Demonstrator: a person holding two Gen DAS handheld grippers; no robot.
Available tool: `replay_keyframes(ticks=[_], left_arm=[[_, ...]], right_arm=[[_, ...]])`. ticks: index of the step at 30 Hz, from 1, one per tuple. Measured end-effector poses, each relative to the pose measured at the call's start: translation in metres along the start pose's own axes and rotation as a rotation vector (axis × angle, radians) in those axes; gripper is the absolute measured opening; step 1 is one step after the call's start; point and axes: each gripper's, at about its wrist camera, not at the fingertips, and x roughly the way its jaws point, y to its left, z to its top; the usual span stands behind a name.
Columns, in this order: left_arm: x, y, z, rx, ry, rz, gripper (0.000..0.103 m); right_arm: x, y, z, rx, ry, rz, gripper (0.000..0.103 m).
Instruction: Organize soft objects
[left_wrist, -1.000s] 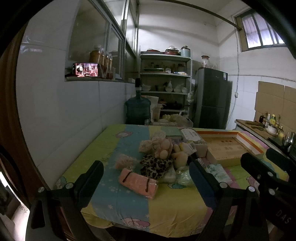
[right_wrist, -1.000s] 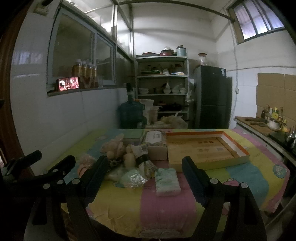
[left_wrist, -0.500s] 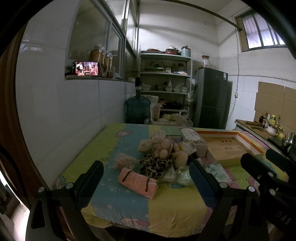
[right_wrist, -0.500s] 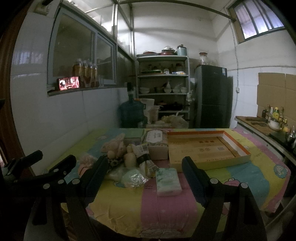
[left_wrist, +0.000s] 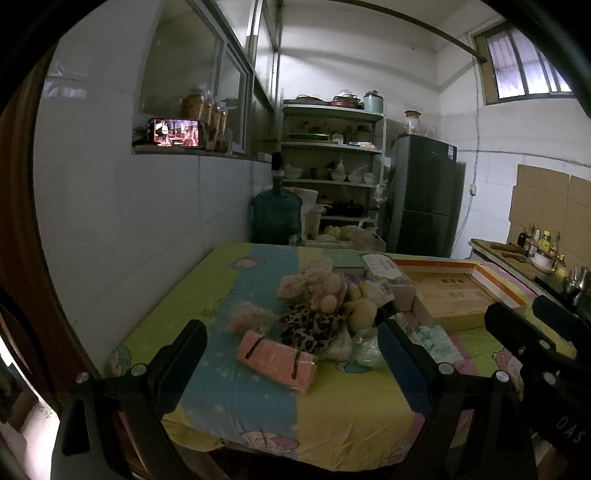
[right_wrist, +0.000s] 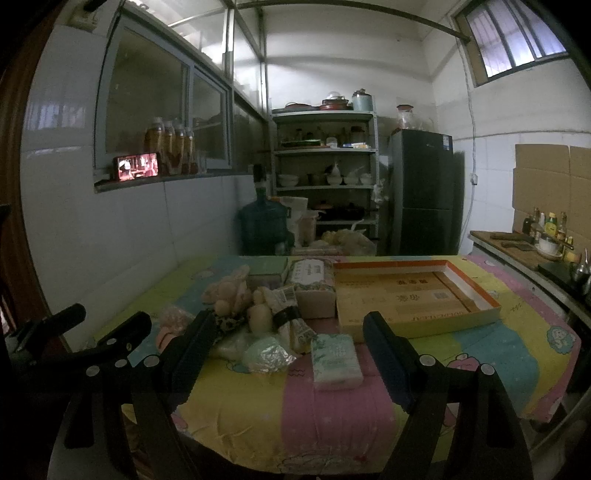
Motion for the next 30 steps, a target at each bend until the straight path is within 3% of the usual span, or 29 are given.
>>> replay_keyframes(ticks=[30], left_arm=[[-0.0001,0.0015,-0.0046,-0.012,0.009,-0.001,0.094]], right_arm=[[0.0001,-0.0005,-0.0006,0.001,0.000,0.001,0.083]])
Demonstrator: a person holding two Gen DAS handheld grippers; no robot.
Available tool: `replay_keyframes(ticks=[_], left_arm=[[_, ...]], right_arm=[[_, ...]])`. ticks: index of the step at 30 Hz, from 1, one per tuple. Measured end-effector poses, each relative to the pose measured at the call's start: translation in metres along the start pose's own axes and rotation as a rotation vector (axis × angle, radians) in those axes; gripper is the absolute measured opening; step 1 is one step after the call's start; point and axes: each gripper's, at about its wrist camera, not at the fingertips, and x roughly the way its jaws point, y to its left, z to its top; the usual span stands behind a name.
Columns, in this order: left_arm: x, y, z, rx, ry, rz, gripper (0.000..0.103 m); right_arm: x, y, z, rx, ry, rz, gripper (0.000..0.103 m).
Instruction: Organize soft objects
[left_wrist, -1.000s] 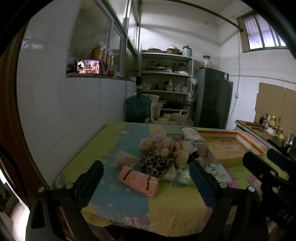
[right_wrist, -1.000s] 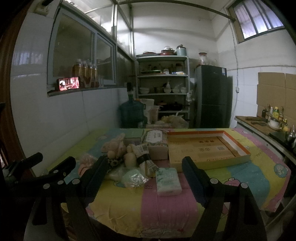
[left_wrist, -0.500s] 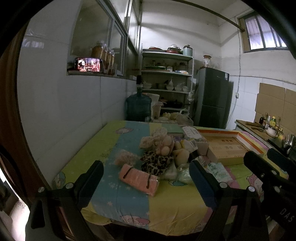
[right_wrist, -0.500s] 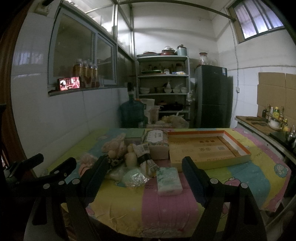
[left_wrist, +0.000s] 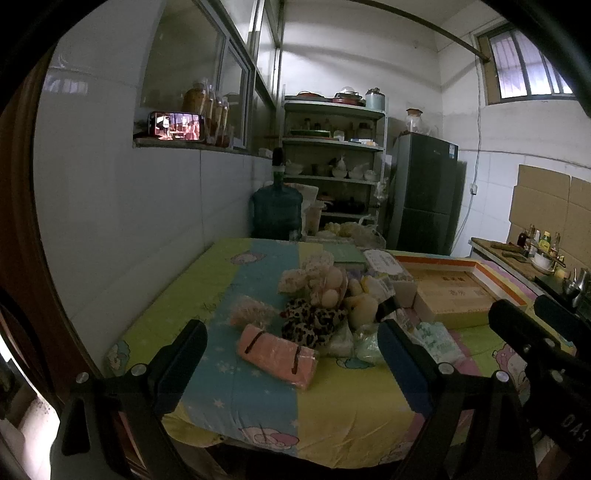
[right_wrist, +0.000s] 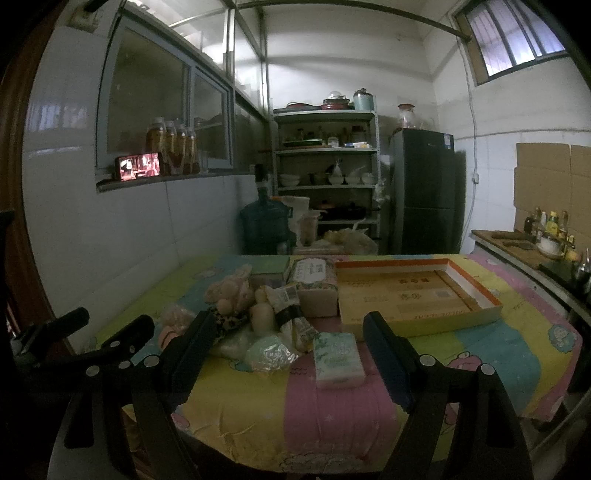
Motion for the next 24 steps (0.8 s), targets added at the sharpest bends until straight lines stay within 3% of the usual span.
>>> replay_keyframes(ticks=[11,20,24], left_arm=[[0.003,0.002,-0.004,-0.019,0.020,0.004,0.094],[0.016,0.019,-0.010,-0.067,0.021,0.052,0.094],[0.023,0.031,-0.019,-0.106,0.015,0.023,0.094]], right_arm=[[0.002,0.005,0.000,0.004,0.004,0.005,0.083],[0.010,0.004,-0.014,0.031,0.030,0.051,0.083],[0.016,0.001,-0.019,0.043,0.042,0.071,0.083]])
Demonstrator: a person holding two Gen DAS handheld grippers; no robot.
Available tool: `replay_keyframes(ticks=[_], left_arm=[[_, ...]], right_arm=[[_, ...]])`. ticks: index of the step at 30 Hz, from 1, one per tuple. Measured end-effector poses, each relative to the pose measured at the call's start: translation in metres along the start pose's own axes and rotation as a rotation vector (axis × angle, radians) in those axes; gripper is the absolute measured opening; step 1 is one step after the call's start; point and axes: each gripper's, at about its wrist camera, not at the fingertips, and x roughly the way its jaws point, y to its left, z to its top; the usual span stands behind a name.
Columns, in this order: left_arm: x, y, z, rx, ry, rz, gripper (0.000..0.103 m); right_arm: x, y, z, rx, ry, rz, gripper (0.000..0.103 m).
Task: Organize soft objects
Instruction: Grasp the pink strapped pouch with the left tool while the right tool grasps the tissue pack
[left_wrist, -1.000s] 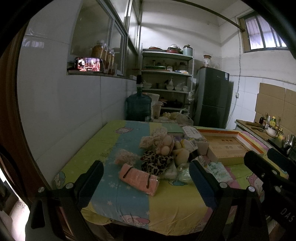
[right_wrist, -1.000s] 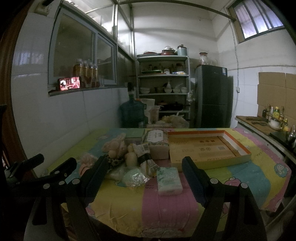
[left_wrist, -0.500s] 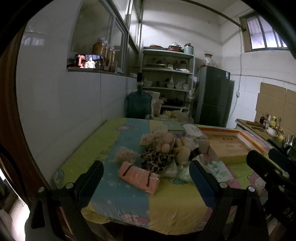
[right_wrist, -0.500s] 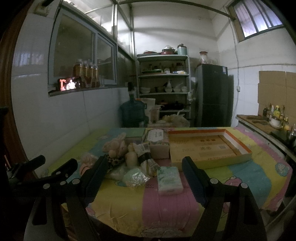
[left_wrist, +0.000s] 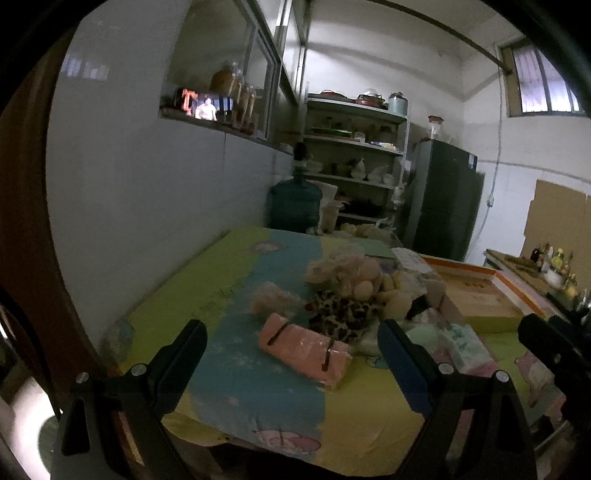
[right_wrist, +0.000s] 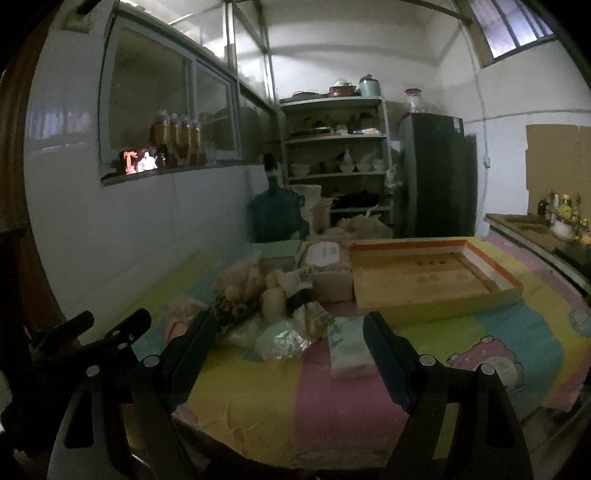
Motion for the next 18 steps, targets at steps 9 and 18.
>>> replay_keyframes(ticks=[9,18], left_arm=[[0.035,0.012,-0.022,-0.054,0.069,-0.039,0.094],[0.067,-0.013,-0.032,0.008,0.126,-0.033,0.094]], right_arm=[[0.026,-0.009,-0.010,0.019,0.061,0.052,0.083],[0.050,-0.023,-0.013,0.045,0.102,0.049,0.083]])
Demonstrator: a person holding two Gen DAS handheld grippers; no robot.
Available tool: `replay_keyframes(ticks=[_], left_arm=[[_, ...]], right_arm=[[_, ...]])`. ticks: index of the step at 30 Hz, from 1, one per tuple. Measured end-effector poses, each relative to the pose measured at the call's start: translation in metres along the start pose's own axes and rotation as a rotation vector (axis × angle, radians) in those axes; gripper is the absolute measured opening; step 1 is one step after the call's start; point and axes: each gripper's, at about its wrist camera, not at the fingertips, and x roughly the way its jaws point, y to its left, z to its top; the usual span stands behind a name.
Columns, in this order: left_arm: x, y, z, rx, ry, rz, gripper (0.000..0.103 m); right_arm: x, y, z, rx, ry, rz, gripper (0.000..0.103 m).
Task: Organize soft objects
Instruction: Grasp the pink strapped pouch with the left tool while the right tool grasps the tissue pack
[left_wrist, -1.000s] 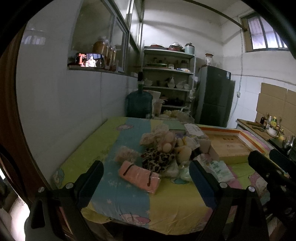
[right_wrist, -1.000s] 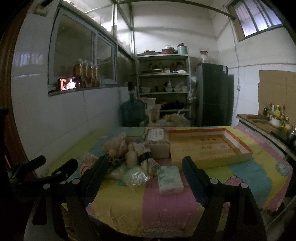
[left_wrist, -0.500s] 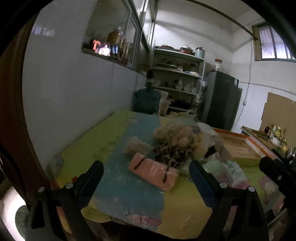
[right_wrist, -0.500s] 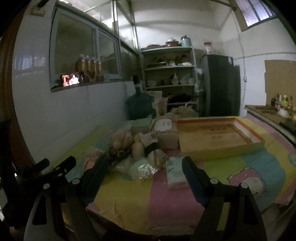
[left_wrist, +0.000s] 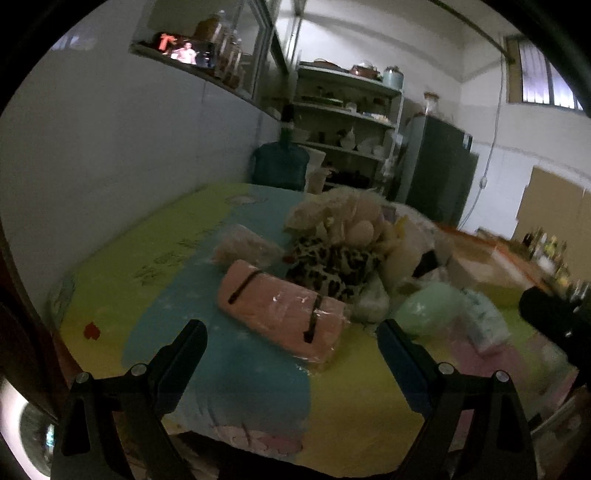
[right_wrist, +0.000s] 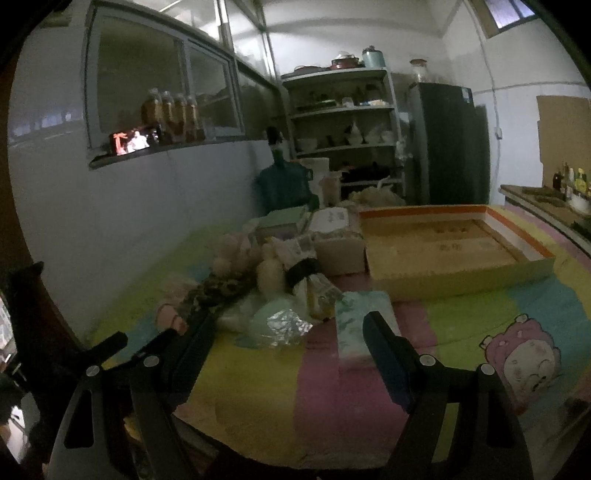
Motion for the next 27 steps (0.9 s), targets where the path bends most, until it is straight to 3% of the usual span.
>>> replay_keyframes(ticks=[7,9,11,12,13,17,19,22,27], left_arm=[[0.028,-0.020,-0.008,0.129,0.021,0.151,0.087],[0.033,-0.022,-0.009,0.143,0.027,0.169,0.079],[0.033,-0.020,-0.010,0.132,0.021,0.161,0.068],[0.033,-0.017,-0.010,0.118,0.019,0.153,0.055],[0.032,-0.016,-0.010,0.108,0.020,0.144,0.049],[0.031,-0.008,-0.011,0.081,-0.002,0.116,0.036],[0.028,-0.005,-0.012,0.075,-0.023,0.111,0.023],[0.021,0.002,-0.012,0.060,-0.059,0.102,0.012],[0.003,0.005,-0.004,0.072,-0.147,0.101,0.012]], right_arm=[[0.012,-0.013,-0.002,0.021,0.021,-0.009,0.083],[0.015,-0.017,-0.003,0.027,0.028,-0.007,0.083],[0.018,-0.021,-0.004,0.029,0.035,-0.011,0.083],[0.020,-0.023,-0.004,0.028,0.039,-0.020,0.083],[0.021,-0.025,-0.005,0.025,0.042,-0.032,0.083],[0.027,-0.033,-0.010,0.021,0.056,-0.066,0.083],[0.030,-0.038,-0.014,0.020,0.069,-0.077,0.082],[0.036,-0.045,-0.018,0.023,0.094,-0.075,0.082],[0.042,-0.053,-0.019,0.035,0.124,-0.080,0.082]])
